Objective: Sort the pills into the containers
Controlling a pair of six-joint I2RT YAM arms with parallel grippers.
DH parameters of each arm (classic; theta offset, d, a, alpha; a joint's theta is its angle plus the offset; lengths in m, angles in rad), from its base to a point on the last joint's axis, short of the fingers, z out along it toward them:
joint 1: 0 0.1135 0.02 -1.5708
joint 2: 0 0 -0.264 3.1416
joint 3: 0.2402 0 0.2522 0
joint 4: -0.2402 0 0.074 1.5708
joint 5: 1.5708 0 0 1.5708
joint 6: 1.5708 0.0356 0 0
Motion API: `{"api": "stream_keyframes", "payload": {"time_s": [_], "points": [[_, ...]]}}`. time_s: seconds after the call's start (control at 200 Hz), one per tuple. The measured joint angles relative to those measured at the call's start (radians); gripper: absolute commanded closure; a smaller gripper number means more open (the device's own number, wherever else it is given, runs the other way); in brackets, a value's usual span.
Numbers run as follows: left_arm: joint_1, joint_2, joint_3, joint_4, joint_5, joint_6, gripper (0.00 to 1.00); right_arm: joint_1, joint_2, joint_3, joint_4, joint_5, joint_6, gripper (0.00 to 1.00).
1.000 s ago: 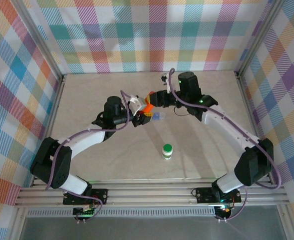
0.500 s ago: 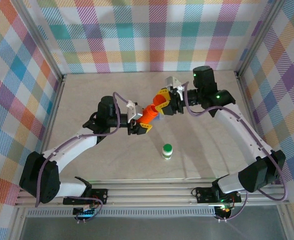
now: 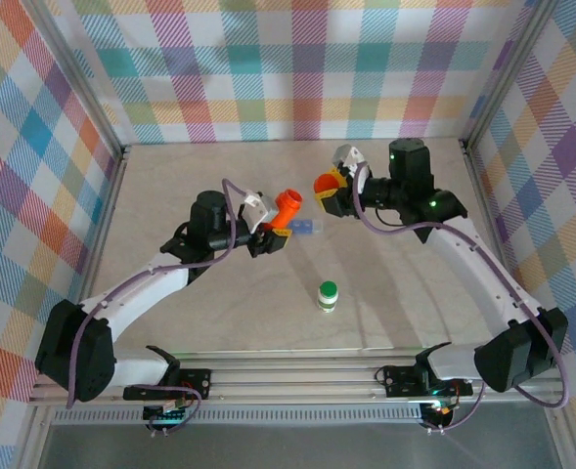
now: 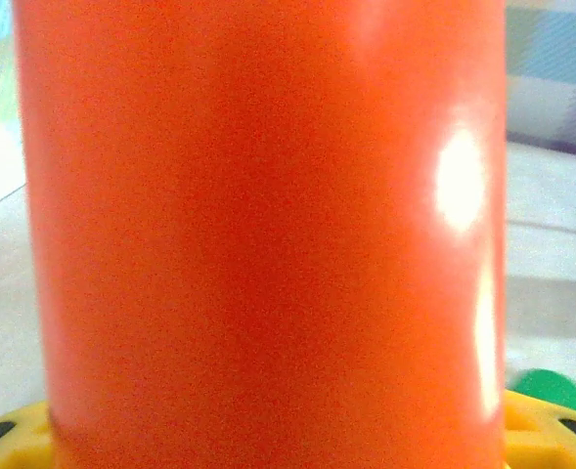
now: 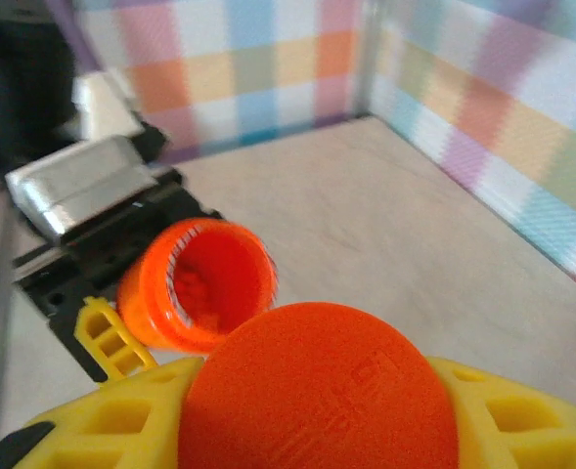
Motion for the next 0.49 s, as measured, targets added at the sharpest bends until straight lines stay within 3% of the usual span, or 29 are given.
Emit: {"api": "stream_keyframes", "payload": {"time_s": [0.195, 0.35, 0.495], "points": [[-0.001, 0.088, -0.032, -0.006, -0.177, -0.055, 1.00, 0.000, 0.066, -0.126, 0.105, 0.236, 0.180, 0.73], [-0.001, 0.129, -0.035, -0.026, -0.220, -0.059, 1.00, -0.001, 0.183, -0.140, 0.143, 0.312, 0.238, 0.74], [-0.001, 0.155, -0.035, -0.038, -0.219, -0.059, 1.00, 0.000, 0.272, -0.138, 0.167, 0.307, 0.285, 0.74]]}}
